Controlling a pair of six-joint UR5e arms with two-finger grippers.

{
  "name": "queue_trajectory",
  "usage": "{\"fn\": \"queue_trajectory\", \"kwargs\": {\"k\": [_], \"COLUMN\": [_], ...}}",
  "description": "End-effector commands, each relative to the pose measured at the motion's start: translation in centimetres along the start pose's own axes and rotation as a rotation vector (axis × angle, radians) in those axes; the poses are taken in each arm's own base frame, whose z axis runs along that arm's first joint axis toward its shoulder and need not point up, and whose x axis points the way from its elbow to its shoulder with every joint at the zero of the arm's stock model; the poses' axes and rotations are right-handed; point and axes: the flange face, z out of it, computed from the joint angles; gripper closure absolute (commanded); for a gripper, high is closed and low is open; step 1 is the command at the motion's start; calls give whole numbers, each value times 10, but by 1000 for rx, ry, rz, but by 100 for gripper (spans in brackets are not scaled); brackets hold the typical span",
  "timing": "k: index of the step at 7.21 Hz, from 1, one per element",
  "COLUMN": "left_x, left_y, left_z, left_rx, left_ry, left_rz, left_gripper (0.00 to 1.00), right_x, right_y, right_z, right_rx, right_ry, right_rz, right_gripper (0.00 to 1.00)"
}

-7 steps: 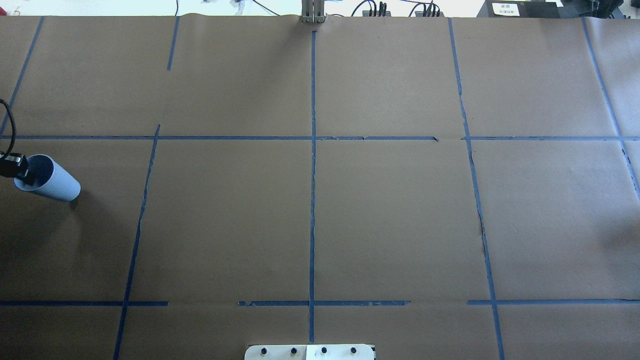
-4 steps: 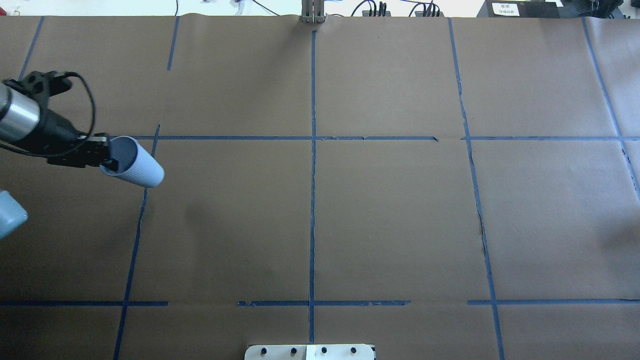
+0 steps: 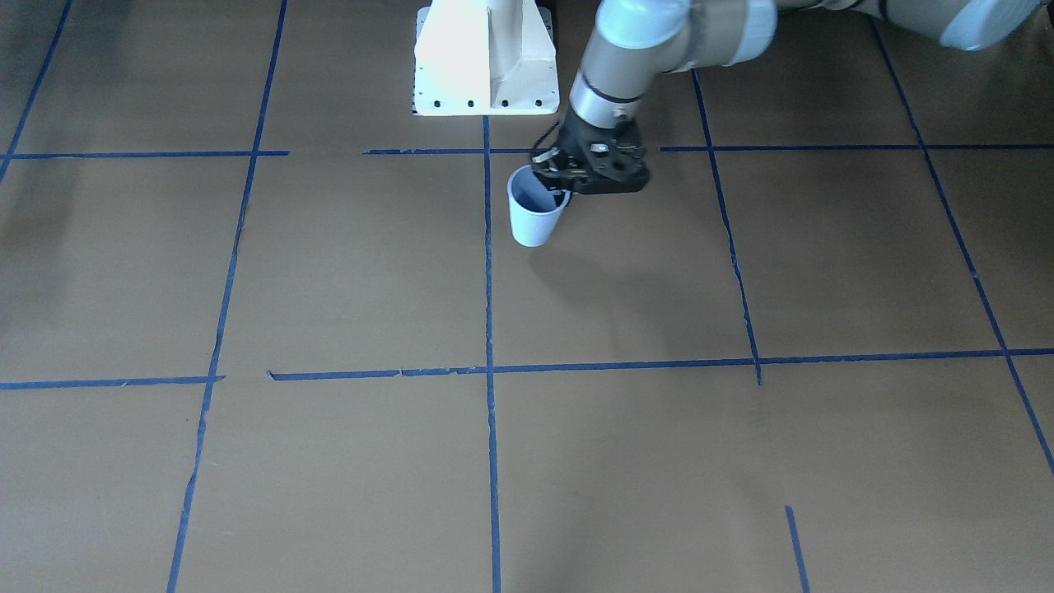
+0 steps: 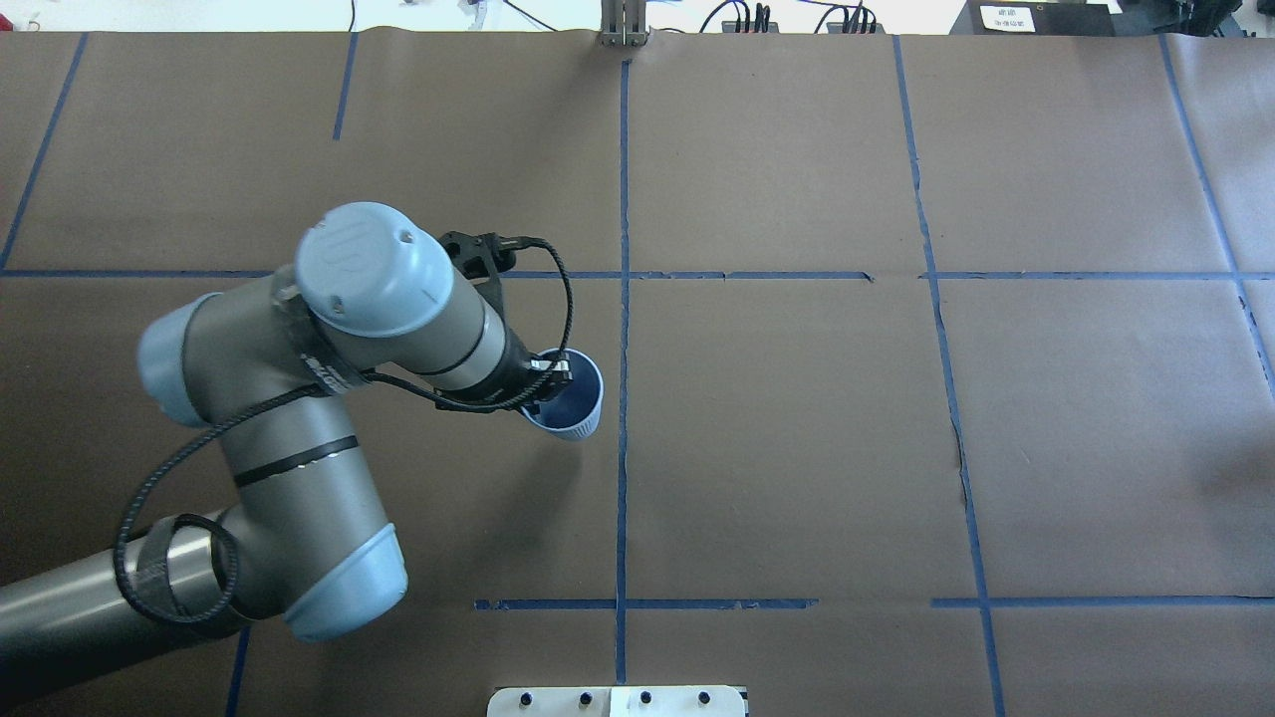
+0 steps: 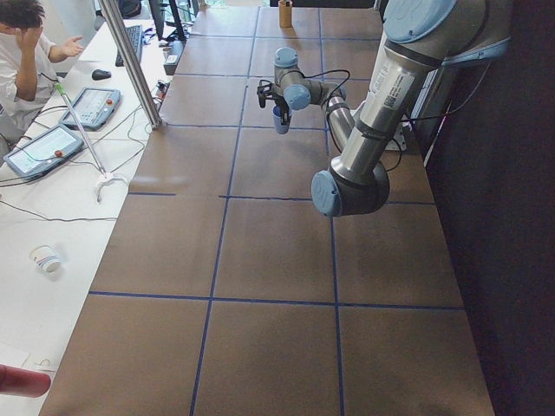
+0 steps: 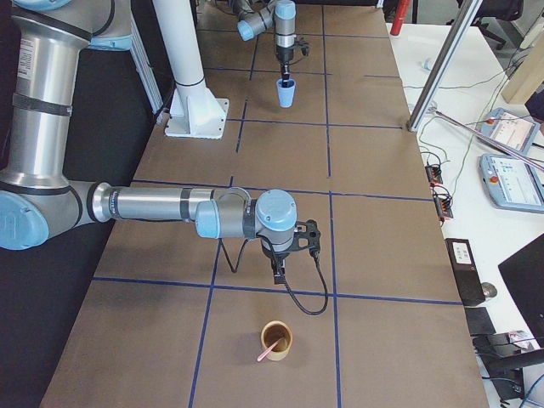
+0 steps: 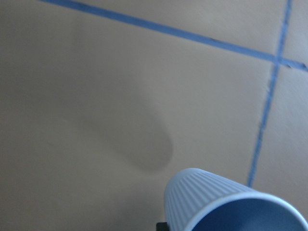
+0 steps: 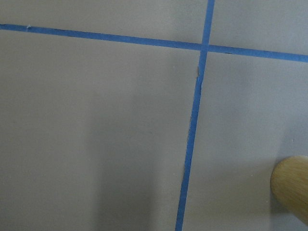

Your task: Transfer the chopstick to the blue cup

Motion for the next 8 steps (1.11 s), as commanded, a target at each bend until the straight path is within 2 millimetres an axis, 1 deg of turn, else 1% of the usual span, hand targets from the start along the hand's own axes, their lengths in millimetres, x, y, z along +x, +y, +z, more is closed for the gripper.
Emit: {"fn": "queue_trajectory", "kwargs": {"k": [1, 3, 5, 7, 8], "left_x": [26, 25, 30, 40, 40], "left_y": [0, -3, -3, 2, 2], "left_z": [25, 37, 41, 52, 54], "left_rx": [3, 1, 4, -8, -7], "left_ry": [-27, -26, 1, -8, -2], "left_rz": [-2, 3, 14, 19, 22], "left_gripper": [100, 99, 97, 91, 43], "right_x": [-2, -4, -9, -8, -8], "right_y": [0, -1, -3, -2, -2], "right_z": [0, 0, 0, 0, 0], "right_rx": [1, 2, 6, 6, 4], "right_ry": [-23, -29, -66, -66, -69], "right_rz": [1, -3, -5, -8, -2], "right_gripper": [0, 0, 0, 0, 0]}}
